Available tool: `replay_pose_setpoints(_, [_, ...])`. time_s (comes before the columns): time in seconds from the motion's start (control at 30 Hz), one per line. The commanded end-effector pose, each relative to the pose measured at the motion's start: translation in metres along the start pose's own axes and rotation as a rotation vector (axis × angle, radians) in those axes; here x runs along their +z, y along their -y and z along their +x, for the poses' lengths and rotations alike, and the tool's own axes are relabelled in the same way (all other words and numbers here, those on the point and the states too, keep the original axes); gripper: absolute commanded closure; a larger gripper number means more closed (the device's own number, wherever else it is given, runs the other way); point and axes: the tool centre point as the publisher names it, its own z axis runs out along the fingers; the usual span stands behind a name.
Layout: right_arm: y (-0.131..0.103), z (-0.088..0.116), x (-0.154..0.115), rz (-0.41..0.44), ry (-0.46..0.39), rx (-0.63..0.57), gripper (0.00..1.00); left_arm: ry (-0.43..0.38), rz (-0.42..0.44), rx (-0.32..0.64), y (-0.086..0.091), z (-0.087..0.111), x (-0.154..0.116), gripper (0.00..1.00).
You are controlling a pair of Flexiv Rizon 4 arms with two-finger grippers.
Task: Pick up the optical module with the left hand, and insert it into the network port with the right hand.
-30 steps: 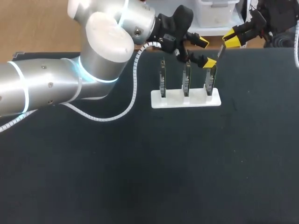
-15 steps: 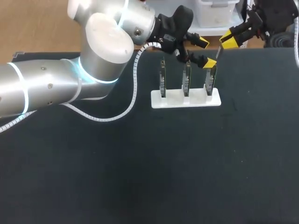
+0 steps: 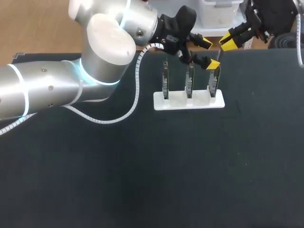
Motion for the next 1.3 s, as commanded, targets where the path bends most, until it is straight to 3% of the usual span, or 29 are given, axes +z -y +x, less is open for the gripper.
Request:
replay_pose_setpoints(0.03, [-0.0049,-0.001,-0.0007,0.017,-0.015,0.006,1.0,-0.003,-0.002,-0.002,-0.0003,-0.0004,0.0009,0.0])
replay_pose_setpoints(1.3, [-0.0005,0.0058,0.006,0.027,-0.068,0.035,1.0,-0.003,-0.002,-0.002,-0.0003,-0.0004,0.0009,0.0])
